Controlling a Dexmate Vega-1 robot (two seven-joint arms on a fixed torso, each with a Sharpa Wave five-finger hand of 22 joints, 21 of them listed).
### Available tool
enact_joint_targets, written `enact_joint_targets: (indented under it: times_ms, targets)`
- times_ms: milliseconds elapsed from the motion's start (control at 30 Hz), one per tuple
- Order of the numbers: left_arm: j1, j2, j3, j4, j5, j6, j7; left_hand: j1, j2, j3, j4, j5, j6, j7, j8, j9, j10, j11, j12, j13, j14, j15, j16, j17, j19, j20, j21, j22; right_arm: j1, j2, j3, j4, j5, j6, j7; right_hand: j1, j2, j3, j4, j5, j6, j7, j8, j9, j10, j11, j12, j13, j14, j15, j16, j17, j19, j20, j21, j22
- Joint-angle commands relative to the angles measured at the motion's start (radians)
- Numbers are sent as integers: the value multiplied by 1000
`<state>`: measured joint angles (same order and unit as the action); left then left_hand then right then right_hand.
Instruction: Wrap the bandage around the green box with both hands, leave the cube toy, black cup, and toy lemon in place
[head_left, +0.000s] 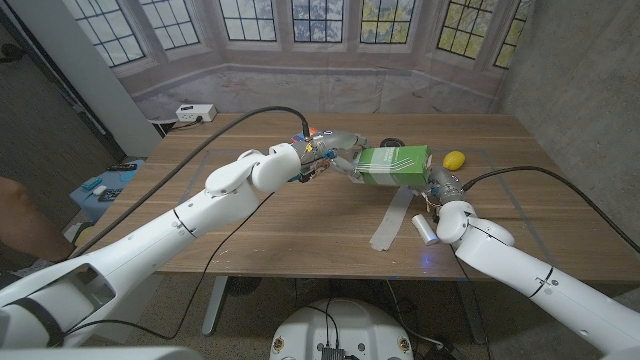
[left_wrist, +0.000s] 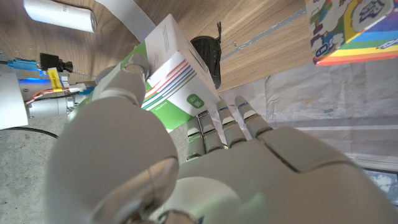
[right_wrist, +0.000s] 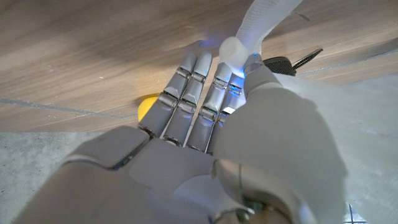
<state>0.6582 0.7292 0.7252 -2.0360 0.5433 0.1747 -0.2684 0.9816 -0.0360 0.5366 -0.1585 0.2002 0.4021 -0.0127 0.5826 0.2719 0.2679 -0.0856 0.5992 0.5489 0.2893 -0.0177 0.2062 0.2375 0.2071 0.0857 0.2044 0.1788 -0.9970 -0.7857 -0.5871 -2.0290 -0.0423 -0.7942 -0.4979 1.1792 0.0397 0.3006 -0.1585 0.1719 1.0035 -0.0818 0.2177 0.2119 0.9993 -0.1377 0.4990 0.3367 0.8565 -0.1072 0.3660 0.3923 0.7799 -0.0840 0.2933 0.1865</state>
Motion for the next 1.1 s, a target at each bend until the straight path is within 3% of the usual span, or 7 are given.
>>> enact_joint_targets:
  times_ms: [33, 667, 1100]
  targets:
    - [6, 13, -2, -5, -21, -8, -18, -7, 52, 11, 0, 11, 44, 26, 83, 2, 5, 1, 6, 6, 4, 5, -3, 1, -4, -1, 1, 3, 30, -8, -6, 14, -22, 8, 16, 13, 6, -6, -1, 8, 7, -7, -2, 5, 2, -5, 6, 6, 13, -122, -3, 4, -3, -31, 7, 3]
    - [3, 28, -6, 14, -59, -44, -37, -9, 55, 8, 2, 10, 44, 25, 83, 1, 2, 3, 6, 6, 3, 6, -2, 2, -4, -1, 1, 3, 83, -6, -25, 33, -60, 3, 44, 12, 8, -9, 1, 8, 6, -6, -2, 6, 3, -4, 5, 6, 13, -121, -5, 7, -3, -30, 8, 3]
    - [9, 34, -2, 7, -65, -44, -55, -11, 54, 10, 2, 10, 45, 26, 84, 1, 3, 4, 7, 7, 3, 6, -2, 2, -5, -1, 0, 3, 88, -19, -24, 14, -86, 7, 55, 12, 8, -11, 1, 8, 8, -8, -2, 6, 5, -5, 6, 7, 14, -121, -7, 10, -3, -31, 8, 3]
